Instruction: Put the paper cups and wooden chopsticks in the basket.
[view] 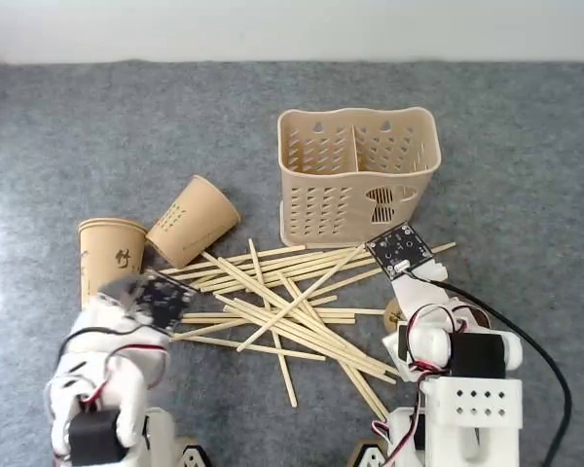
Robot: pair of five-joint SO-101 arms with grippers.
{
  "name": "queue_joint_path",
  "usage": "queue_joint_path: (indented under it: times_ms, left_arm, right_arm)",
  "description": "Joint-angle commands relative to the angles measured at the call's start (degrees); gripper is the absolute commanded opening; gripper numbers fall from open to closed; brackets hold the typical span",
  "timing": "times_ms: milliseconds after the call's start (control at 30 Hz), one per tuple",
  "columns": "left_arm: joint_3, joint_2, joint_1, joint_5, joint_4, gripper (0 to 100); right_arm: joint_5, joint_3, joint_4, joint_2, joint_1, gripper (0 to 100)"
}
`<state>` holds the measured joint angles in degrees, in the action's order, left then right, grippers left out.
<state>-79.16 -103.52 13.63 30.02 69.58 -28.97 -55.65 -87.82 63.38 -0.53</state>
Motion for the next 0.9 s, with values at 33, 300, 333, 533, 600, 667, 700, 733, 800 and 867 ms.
queue_joint_path:
  times_ms: [33,300,333,533,600,667,700,733,800,867]
  left_arm:
    - [5.4,-0.2,7.4,1.0,-7.2,8]
    - [4.4,2.5,7.7,1.8,-7.7,15]
    - [5.1,4.2,7.7,2.0,-7.7,15]
    - [16.0,21.8,7.8,2.5,-7.7,15]
    - [21.3,29.1,7.8,4.0,-7.7,15]
    - [26.6,36.0,7.9,6.2,-7.6,15]
    - [29.1,39.6,7.9,7.2,-7.6,15]
    - [31.7,43.1,8.0,8.1,-7.6,15]
    - [36.6,49.8,9.1,9.7,-7.6,15]
    - [41.6,56.3,10.9,10.0,-7.8,15]
  right_arm:
    - [0.5,0.9,-0.1,1.1,0.2,11.3]
    - [0.5,0.8,-0.2,1.1,0.2,11.3]
    - [0.5,0.8,-0.2,1.1,0.2,11.3]
    - [0.5,0.7,-0.2,1.1,0.2,11.3]
    - [0.5,0.7,-0.2,1.1,0.2,11.3]
    - [0.5,0.7,-0.2,1.1,0.2,11.3]
    - [0.5,0.7,-0.2,1.1,0.2,11.3]
    - [0.5,0.6,-0.2,1.1,0.2,11.3]
    - [0.5,0.5,-0.2,1.1,0.2,11.3]
    - [0.5,0.5,-0.2,1.1,0.2,11.3]
